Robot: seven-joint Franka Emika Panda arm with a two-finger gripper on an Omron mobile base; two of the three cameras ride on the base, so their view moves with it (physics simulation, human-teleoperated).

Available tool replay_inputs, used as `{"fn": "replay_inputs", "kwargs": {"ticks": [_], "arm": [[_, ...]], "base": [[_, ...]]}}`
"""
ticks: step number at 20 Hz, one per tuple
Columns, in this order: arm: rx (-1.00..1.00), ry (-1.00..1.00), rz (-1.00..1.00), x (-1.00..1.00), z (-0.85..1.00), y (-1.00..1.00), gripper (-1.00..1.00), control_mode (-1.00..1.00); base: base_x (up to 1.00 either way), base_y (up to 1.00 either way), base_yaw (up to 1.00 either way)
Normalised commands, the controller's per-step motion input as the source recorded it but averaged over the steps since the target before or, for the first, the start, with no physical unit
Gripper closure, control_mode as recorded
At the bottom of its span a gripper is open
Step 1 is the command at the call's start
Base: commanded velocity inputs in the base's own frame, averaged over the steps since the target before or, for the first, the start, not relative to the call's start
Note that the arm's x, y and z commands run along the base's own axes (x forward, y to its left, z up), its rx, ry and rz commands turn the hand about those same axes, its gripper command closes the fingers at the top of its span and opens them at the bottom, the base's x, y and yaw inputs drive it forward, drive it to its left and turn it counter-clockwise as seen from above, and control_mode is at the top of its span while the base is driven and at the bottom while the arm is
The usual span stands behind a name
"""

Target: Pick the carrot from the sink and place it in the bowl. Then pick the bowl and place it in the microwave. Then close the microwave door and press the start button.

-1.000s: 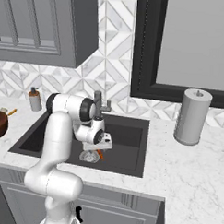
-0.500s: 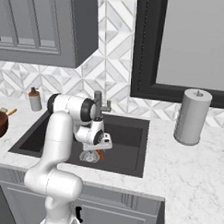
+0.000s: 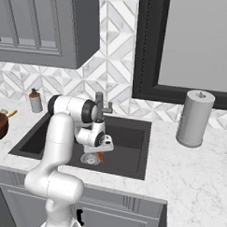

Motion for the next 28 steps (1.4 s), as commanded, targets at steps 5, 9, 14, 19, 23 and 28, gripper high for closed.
{"fn": "replay_inputs", "kwargs": {"ticks": [5,9,14,19,23,28], "arm": [[0.01,0.00,0.01,-0.01,0.00,-0.30,1.00,-1.00],[0.00,-0.06,0.00,-0.02,0.26,-0.50,1.00,-1.00],[-0.01,-0.07,0.00,-0.31,0.80,-0.37,1.00,-1.00],[-0.01,-0.05,0.00,-0.60,0.99,-0.02,1.00,-1.00],[0.00,-0.06,0.00,-0.79,1.00,0.00,1.00,-1.00],[0.00,-0.02,0.00,-0.81,1.00,0.00,1.00,-1.00]], "base": [[0.00,0.00,0.00],[0.00,0.00,0.00],[0.00,0.00,0.00],[0.00,0.00,0.00],[0.00,0.00,0.00],[0.00,0.00,0.00]]}}
